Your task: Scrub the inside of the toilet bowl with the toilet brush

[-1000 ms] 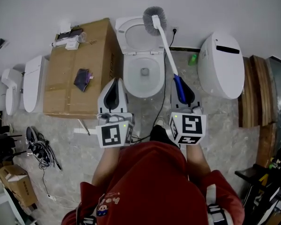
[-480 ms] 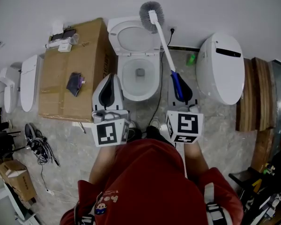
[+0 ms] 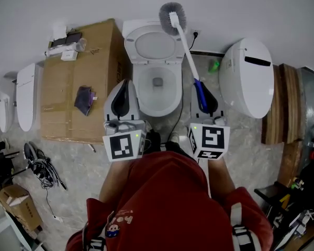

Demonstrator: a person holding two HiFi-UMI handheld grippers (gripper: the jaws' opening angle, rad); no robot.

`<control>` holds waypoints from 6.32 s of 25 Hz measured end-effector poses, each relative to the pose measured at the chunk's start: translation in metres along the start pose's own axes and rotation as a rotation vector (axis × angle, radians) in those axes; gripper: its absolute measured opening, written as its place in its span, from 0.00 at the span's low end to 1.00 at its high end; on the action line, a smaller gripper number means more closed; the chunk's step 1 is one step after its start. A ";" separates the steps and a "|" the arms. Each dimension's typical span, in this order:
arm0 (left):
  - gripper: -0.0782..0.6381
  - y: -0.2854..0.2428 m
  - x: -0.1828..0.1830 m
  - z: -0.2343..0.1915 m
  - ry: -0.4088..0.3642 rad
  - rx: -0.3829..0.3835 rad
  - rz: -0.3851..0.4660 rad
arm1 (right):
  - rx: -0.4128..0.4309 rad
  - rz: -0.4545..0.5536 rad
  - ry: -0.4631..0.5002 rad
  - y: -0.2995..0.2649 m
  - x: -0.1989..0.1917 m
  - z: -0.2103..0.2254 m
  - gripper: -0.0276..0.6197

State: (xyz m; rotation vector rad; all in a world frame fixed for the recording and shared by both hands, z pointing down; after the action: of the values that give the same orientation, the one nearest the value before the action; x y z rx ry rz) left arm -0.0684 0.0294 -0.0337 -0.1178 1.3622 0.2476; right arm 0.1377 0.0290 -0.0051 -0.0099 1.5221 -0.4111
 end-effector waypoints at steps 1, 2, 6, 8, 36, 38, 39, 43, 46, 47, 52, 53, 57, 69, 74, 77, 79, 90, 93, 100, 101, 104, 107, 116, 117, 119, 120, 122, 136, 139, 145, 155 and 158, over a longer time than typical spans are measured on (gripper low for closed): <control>0.13 -0.006 -0.001 -0.008 -0.003 -0.009 0.005 | -0.009 0.000 0.006 -0.007 0.003 -0.005 0.14; 0.13 -0.012 -0.003 -0.018 -0.004 -0.018 0.010 | -0.018 0.001 0.013 -0.014 0.005 -0.011 0.14; 0.13 -0.029 -0.015 -0.051 0.013 -0.050 0.012 | -0.034 -0.009 0.037 -0.039 0.009 -0.039 0.14; 0.13 -0.037 -0.023 -0.061 0.041 -0.062 0.005 | -0.035 -0.022 0.045 -0.048 0.008 -0.050 0.14; 0.13 -0.061 -0.240 -0.017 0.119 -0.099 -0.193 | 0.090 -0.528 0.062 -0.101 -0.232 -0.037 0.14; 0.13 -0.059 -0.259 -0.010 0.128 -0.104 -0.201 | 0.089 -0.544 0.073 -0.107 -0.252 -0.035 0.14; 0.13 -0.059 -0.269 -0.007 0.130 -0.104 -0.204 | 0.092 -0.552 0.084 -0.111 -0.262 -0.034 0.14; 0.13 -0.058 -0.315 0.006 0.137 -0.122 -0.240 | 0.091 -0.614 0.104 -0.122 -0.315 -0.028 0.14; 0.13 -0.059 -0.344 0.020 0.143 -0.156 -0.248 | 0.069 -0.656 0.102 -0.128 -0.352 -0.020 0.14; 0.13 -0.061 -0.353 0.024 0.155 -0.160 -0.250 | 0.062 -0.663 0.102 -0.131 -0.363 -0.017 0.14; 0.13 -0.067 -0.396 0.043 0.150 -0.184 -0.252 | 0.032 -0.703 0.096 -0.141 -0.414 -0.009 0.14; 0.13 -0.067 -0.406 0.046 0.145 -0.186 -0.262 | 0.025 -0.707 0.095 -0.143 -0.423 -0.007 0.14; 0.13 -0.060 -0.436 0.052 0.144 -0.189 -0.311 | -0.016 -0.728 0.075 -0.150 -0.451 -0.002 0.14; 0.13 -0.050 -0.463 0.054 0.179 -0.179 -0.358 | -0.107 -0.739 0.069 -0.170 -0.483 0.017 0.14; 0.13 -0.047 -0.469 0.049 0.187 -0.180 -0.375 | -0.137 -0.739 0.069 -0.182 -0.485 0.021 0.14; 0.13 -0.044 -0.471 0.048 0.187 -0.189 -0.383 | -0.137 -0.728 0.078 -0.192 -0.485 0.018 0.14; 0.13 -0.041 -0.472 0.047 0.185 -0.196 -0.392 | -0.131 -0.721 0.085 -0.200 -0.485 0.015 0.14; 0.13 -0.031 -0.477 0.035 0.197 -0.190 -0.424 | -0.058 -0.689 0.097 -0.239 -0.484 -0.018 0.14; 0.13 -0.028 -0.479 0.032 0.200 -0.182 -0.432 | -0.030 -0.680 0.089 -0.245 -0.484 -0.031 0.14; 0.13 -0.025 -0.482 0.022 0.217 -0.144 -0.444 | 0.072 -0.670 0.079 -0.248 -0.482 -0.072 0.14; 0.13 -0.024 -0.482 0.021 0.218 -0.144 -0.446 | 0.087 -0.672 0.078 -0.246 -0.483 -0.079 0.14; 0.13 -0.021 -0.480 0.022 0.220 -0.151 -0.444 | 0.118 -0.683 0.062 -0.238 -0.485 -0.092 0.14; 0.13 -0.019 -0.480 0.024 0.221 -0.158 -0.447 | 0.150 -0.694 0.061 -0.224 -0.488 -0.099 0.14; 0.13 -0.019 -0.479 0.037 0.220 -0.191 -0.447 | 0.253 -0.741 0.081 -0.173 -0.486 -0.109 0.14; 0.13 -0.019 -0.479 0.038 0.221 -0.190 -0.446 | 0.267 -0.750 0.087 -0.166 -0.485 -0.110 0.14; 0.13 -0.018 -0.478 0.040 0.219 -0.189 -0.448 | 0.293 -0.769 0.097 -0.153 -0.483 -0.110 0.14; 0.13 -0.018 -0.478 0.041 0.215 -0.190 -0.448 | 0.301 -0.781 0.103 -0.146 -0.482 -0.109 0.14; 0.13 -0.020 -0.477 0.043 0.209 -0.195 -0.447 | 0.313 -0.802 0.113 -0.132 -0.482 -0.107 0.14; 0.13 -0.015 -0.477 0.068 0.210 -0.237 -0.467 | 0.329 -0.907 0.268 -0.077 -0.482 -0.053 0.14; 0.13 -0.015 -0.476 0.073 0.212 -0.244 -0.468 | 0.307 -0.923 0.295 -0.074 -0.487 -0.039 0.14; 0.13 -0.014 -0.472 0.083 0.210 -0.261 -0.468 | 0.239 -0.935 0.352 -0.075 -0.488 -0.008 0.14; 0.13 -0.019 -0.470 0.088 0.218 -0.266 -0.460 | 0.119 -0.856 0.435 -0.115 -0.479 0.034 0.14; 0.13 -0.020 -0.470 0.088 0.215 -0.268 -0.460 | 0.102 -0.834 0.451 -0.131 -0.480 0.041 0.14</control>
State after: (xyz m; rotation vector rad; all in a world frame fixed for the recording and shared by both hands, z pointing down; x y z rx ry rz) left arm -0.0673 -0.0205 0.4418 -0.6889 1.4679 0.0276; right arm 0.1468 0.0253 0.4944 -0.5147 1.8947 -1.2168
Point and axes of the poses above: the fingertips, and each gripper's own axes: y backward along the fingers, z to its right, x out of its top, the point moved 4 cm from there along y, backward along the fingers, and after that the axes turned 8 degrees about -y, right-handed, at the moved point
